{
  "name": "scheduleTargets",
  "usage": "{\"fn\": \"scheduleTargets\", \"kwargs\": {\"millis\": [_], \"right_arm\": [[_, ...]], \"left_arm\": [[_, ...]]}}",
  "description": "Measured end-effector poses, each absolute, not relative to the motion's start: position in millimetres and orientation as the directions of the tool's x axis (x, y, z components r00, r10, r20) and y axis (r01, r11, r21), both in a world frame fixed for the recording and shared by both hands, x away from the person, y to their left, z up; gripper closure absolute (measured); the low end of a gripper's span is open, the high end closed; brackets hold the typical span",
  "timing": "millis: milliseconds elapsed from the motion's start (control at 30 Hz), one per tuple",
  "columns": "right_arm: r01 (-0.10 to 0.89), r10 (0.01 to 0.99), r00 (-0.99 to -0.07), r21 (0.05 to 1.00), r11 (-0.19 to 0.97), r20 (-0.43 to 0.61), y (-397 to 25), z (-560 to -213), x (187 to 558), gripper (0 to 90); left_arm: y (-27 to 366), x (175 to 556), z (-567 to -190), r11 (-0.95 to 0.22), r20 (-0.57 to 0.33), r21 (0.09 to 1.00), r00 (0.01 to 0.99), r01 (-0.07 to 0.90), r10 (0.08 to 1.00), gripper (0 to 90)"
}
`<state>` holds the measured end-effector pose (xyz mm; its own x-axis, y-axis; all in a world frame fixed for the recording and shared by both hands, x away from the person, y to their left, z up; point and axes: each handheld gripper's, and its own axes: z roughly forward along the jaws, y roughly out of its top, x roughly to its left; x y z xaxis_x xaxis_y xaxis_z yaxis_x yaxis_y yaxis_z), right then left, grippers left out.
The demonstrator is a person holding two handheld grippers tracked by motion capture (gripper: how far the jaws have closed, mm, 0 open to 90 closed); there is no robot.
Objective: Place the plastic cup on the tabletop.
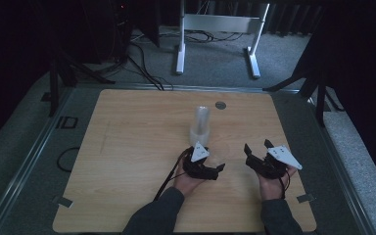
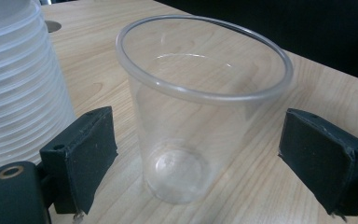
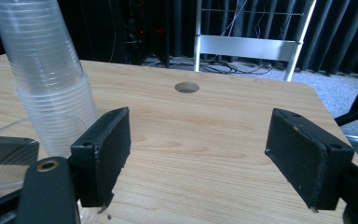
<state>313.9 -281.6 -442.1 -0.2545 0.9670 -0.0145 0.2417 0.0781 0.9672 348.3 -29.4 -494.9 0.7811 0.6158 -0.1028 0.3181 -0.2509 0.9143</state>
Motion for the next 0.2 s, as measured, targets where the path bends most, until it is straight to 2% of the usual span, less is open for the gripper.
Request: {"fn": "scheduleTargets", "kwargs": {"millis": [200], "right_arm": [[0.24, 0.967, -0.253, 0.968, 0.077, -0.015, -282.3, -442.0, 314.1, 21.8]], "left_arm": [[-25.2, 343.3, -495.9, -0.251, -0.107, 0.913, 0.783, 0.321, 0.613, 11.1]]}}
